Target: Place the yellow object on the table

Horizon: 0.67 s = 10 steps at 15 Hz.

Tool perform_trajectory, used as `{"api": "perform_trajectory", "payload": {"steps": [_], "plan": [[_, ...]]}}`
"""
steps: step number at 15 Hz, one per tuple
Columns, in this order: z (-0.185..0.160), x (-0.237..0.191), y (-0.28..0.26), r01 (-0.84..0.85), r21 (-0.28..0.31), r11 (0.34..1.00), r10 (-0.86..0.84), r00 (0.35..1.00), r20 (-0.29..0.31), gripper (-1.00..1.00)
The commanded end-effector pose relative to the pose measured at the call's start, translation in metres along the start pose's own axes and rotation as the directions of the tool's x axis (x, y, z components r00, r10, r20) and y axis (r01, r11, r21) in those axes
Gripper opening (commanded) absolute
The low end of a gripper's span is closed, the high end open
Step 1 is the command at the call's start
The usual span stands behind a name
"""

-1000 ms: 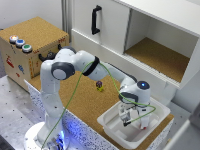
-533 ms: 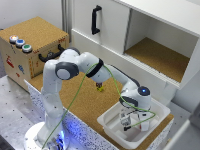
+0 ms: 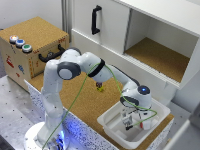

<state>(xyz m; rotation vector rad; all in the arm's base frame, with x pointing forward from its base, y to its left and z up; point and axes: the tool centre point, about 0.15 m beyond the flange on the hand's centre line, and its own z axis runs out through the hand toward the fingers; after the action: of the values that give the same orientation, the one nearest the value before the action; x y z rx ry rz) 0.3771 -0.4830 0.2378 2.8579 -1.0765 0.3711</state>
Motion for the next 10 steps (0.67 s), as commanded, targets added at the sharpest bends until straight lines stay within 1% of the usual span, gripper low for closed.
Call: {"api": "perform_trajectory", "payload": {"steps": [1,2,3,5,6,7,8,9,10], "plan": [[-0.110,-0.025,-0.064,0.182,0.222,0.958,-0.150,0.976,-0.155,-1.00],[-0.130,-0.034,-0.086,0.264,0.252,0.931,-0.222,0.958,-0.184,-1.00],[-0.143,-0.044,-0.110,0.340,0.281,0.898,-0.299,0.938,-0.177,-1.00],[-0.162,-0.067,-0.154,0.479,0.311,0.821,-0.444,0.878,-0.181,-1.00],[-0.170,-0.088,-0.184,0.569,0.334,0.751,-0.540,0.821,-0.185,-1.00],[-0.171,-0.106,-0.206,0.632,0.351,0.691,-0.614,0.769,-0.176,-1.00],[-0.169,-0.122,-0.219,0.674,0.354,0.648,-0.668,0.726,-0.161,-1.00],[-0.161,-0.141,-0.235,0.732,0.340,0.590,-0.741,0.658,-0.132,-1.00],[-0.148,-0.157,-0.247,0.775,0.323,0.543,-0.799,0.596,-0.087,-1.00]]}}
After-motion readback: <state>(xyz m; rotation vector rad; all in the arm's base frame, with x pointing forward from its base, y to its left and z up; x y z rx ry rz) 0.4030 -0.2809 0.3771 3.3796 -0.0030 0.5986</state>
